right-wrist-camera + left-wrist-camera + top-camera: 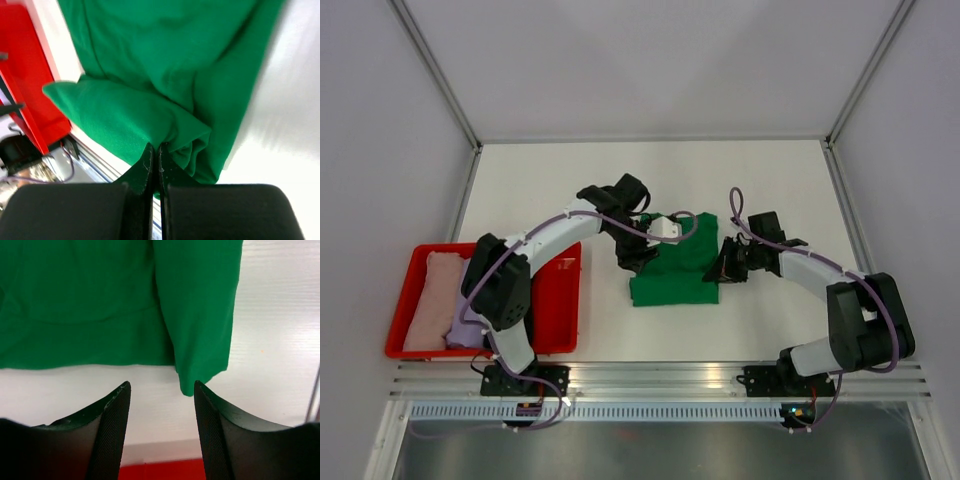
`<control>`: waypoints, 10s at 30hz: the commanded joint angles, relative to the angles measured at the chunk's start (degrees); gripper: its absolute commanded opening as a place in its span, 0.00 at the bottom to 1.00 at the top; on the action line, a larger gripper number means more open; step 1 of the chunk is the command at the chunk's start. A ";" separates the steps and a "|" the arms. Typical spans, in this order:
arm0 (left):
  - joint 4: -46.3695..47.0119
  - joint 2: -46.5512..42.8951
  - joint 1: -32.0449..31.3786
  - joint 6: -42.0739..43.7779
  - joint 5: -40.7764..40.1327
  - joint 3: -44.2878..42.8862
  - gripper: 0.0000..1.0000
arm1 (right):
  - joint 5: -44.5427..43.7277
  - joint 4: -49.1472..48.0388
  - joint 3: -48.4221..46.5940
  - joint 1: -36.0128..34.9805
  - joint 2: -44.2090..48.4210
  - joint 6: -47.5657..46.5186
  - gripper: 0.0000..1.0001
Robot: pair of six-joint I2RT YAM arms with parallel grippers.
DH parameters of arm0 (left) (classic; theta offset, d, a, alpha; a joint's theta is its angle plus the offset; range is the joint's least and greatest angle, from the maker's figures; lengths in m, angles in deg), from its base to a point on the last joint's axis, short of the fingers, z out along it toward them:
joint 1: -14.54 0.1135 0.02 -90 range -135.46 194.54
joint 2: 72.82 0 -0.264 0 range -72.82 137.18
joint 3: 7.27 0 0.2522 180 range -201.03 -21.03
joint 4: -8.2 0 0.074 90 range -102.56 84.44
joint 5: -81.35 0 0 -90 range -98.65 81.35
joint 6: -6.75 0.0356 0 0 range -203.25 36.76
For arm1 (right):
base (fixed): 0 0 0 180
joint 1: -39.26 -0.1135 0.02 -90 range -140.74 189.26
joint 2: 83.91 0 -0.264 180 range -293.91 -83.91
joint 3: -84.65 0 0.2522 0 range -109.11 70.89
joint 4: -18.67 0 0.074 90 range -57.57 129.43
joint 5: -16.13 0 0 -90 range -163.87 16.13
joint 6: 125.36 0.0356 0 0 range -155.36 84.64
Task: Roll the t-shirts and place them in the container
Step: Roll the tshirt
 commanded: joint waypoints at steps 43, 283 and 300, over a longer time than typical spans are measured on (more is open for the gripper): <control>15.53 1.82 -6.07 -3.72 -6.34 5.64 0.58 | -3.21 -14.09 2.59 -5.00 1.69 4.01 0.01; 13.42 25.28 1.40 -43.70 1.56 -16.51 0.47 | -2.24 17.02 4.27 -10.10 6.08 -11.72 0.06; 15.17 16.84 12.29 -41.42 -8.19 -6.85 0.02 | 6.96 16.57 -8.73 -10.19 -7.79 -21.29 0.03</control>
